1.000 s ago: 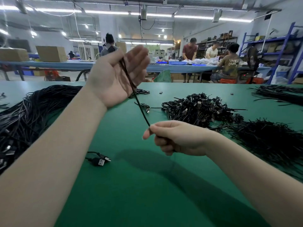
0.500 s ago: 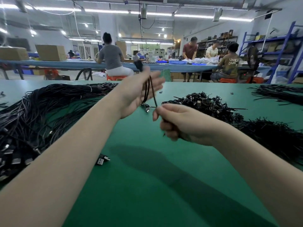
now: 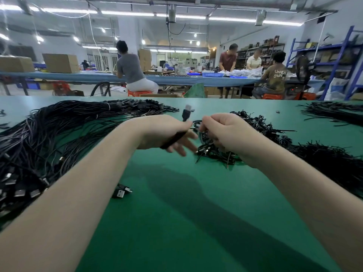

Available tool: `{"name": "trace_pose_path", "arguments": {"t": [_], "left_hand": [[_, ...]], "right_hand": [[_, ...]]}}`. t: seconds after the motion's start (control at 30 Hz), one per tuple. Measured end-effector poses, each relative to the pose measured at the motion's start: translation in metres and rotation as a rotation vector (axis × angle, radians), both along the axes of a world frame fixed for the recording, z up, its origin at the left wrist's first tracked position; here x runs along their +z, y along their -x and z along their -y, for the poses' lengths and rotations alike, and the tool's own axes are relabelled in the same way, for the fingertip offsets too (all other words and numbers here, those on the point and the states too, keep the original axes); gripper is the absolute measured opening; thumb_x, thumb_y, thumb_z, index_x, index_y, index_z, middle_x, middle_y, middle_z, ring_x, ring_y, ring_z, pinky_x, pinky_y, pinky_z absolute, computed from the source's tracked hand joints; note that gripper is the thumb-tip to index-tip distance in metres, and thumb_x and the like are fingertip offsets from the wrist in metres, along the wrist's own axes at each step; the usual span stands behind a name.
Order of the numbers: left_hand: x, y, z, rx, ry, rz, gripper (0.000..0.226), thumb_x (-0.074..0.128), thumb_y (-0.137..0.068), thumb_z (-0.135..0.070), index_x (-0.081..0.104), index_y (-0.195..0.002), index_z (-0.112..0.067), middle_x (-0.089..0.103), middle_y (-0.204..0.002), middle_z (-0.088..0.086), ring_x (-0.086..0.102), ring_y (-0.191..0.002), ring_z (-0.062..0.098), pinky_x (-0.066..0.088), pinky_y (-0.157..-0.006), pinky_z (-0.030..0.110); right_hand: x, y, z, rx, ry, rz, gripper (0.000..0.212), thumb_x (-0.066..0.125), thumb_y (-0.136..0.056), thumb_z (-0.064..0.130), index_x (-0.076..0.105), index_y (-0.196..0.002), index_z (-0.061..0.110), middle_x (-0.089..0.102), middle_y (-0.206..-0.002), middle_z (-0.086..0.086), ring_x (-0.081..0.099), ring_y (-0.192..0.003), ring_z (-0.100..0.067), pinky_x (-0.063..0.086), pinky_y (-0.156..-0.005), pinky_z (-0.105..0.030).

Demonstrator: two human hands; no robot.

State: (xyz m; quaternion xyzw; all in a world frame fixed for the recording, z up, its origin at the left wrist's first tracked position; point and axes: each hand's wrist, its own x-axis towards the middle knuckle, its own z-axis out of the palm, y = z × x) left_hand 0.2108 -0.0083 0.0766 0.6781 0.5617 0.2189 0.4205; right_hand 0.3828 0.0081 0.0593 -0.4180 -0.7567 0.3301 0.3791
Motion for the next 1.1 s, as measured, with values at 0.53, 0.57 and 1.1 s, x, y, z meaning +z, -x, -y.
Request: {"name": "trace_pose_path", "arguments": {"t": [0.53, 0.57, 1.1], "left_hand": [[0.01, -0.012, 0.001, -0.01, -0.057, 0.931, 0.028, 0.033, -0.104, -0.028, 0.048, -0.082, -0.018, 0.035, -0.052, -0.011, 0.032, -0.042, 0.004, 0.029, -0.044, 0.017], [0.007, -0.014, 0.0, -0.018, -0.041, 0.907, 0.029, 0.033, -0.104, -0.029, 0.048, -0.082, -0.018, 0.035, -0.052, -0.011, 0.031, -0.041, 0.003, 0.028, -0.043, 0.016], [-0.019, -0.022, -0.01, 0.184, -0.109, 0.385, 0.039, 0.044, -0.1, -0.04, 0.071, -0.076, -0.024, 0.066, -0.089, -0.004, 0.056, -0.092, 0.019, 0.045, -0.071, 0.031]], "right_hand": [[-0.047, 0.0, -0.012, 0.025, 0.205, -0.061, 0.022, 0.05, -0.096, 0.039, 0.068, -0.098, 0.026, 0.072, -0.091, 0.005, 0.064, -0.072, -0.009, 0.048, -0.069, -0.024], [-0.045, 0.001, -0.013, 0.047, 0.255, -0.149, 0.024, 0.049, -0.096, 0.041, 0.067, -0.101, 0.025, 0.072, -0.094, 0.003, 0.065, -0.075, -0.01, 0.048, -0.071, -0.026], [-0.048, 0.006, -0.015, 0.045, 0.412, -0.508, 0.021, 0.053, -0.097, 0.027, 0.066, -0.085, 0.018, 0.062, -0.057, 0.009, 0.057, -0.054, -0.012, 0.056, -0.078, -0.034]]}}
